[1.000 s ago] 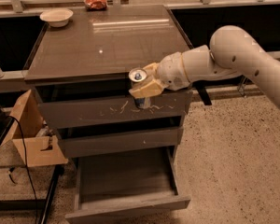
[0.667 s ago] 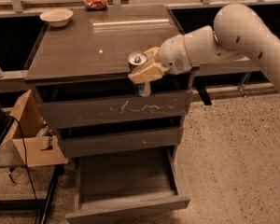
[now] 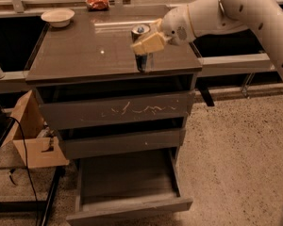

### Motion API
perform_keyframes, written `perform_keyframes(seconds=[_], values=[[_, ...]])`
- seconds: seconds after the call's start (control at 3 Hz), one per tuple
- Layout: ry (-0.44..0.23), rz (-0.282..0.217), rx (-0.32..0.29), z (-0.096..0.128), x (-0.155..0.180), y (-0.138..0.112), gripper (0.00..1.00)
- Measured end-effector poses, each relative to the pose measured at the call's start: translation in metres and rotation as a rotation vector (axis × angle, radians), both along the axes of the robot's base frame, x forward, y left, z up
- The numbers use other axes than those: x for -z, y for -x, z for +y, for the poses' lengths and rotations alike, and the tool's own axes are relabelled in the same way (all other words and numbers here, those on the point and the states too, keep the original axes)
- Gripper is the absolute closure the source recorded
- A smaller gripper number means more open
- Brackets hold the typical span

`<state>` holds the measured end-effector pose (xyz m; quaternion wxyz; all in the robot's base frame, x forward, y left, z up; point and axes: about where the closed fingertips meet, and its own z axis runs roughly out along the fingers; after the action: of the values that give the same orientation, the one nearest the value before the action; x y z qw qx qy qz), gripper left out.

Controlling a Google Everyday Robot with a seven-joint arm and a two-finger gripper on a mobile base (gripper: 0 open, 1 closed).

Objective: Pick redbull can from bottom drawer and place on counter

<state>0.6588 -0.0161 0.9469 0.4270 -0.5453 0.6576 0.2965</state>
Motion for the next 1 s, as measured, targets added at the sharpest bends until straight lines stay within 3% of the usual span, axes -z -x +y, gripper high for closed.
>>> perform_keyframes(seconds=[0.67, 1.0], values=[[-0.042, 0.006, 0.009, 0.018, -0.001, -0.055, 1.0], [-0.071, 0.013, -0.001, 0.029, 0.005, -0.066, 1.0]])
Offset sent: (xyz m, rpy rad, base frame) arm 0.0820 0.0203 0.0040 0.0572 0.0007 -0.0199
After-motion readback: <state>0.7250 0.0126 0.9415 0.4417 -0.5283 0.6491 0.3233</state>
